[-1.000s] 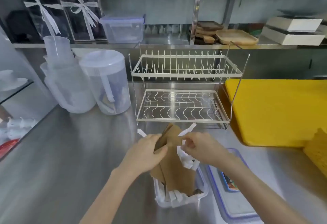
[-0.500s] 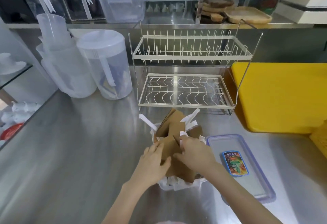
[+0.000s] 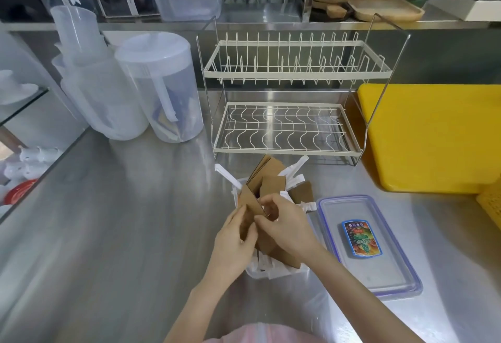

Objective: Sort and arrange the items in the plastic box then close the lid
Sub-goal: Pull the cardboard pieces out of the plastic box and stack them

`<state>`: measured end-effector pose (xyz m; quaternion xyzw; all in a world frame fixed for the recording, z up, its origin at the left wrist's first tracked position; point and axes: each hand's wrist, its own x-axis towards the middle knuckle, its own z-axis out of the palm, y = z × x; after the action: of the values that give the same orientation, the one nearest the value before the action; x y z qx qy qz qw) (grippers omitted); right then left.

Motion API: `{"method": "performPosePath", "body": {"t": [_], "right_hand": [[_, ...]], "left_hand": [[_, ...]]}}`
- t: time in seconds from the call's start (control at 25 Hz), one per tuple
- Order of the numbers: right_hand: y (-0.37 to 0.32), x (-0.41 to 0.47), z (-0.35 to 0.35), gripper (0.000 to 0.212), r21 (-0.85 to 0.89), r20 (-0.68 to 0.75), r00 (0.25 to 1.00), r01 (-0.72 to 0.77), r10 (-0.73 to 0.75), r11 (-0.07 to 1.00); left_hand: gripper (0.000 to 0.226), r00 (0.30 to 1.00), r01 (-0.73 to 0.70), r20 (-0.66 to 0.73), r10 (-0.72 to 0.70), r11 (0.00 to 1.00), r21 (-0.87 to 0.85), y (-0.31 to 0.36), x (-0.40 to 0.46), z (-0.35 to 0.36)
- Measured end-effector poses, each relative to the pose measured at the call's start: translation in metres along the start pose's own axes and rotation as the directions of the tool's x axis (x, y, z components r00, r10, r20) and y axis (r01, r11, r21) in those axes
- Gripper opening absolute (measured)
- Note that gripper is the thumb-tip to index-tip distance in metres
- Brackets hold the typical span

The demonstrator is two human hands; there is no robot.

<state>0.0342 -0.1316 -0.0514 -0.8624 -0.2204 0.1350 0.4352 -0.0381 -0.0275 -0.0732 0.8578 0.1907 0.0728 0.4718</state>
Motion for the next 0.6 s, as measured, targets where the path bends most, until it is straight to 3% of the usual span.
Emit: {"method": "performPosePath", "body": {"t": [0.12,0.28,0.36,0.48,0.6], "right_hand": [[-0.009,-0.005,0.001,0.020,0.077,-0.034,0.994,0.103,-0.101,0.992],[-0.019,-0.012,0.003,0.021,0.103,0.003,0.982,0.186,-0.187,0.977],[-0.019,-0.015,0.002,0.024,0.100,0.054,0.975,0.209,-0.215,0.973],[-0.014,-0.014,-0.009,0.024,0.125,0.071,0.984,0.152,-0.162,0.980],[0.003,-0.015,-0.018,0.033,-0.163,0.107,0.990,0.112,-0.095,0.980]], "left_hand": [[0.037,0.991,0.094,-0.059,-0.120,0.942,-0.323,0.008,-0.002,-0.008],[0.019,0.981,0.159,0.009,-0.196,0.769,-0.619,0.011,-0.002,-0.013],[0.014,0.976,0.184,0.044,-0.212,0.705,-0.686,0.013,-0.004,-0.016],[0.025,0.970,0.177,0.013,-0.242,0.669,-0.722,0.007,-0.002,-0.022],[0.035,0.954,0.184,-0.021,-0.298,0.642,-0.744,0.002,-0.001,-0.027]]}}
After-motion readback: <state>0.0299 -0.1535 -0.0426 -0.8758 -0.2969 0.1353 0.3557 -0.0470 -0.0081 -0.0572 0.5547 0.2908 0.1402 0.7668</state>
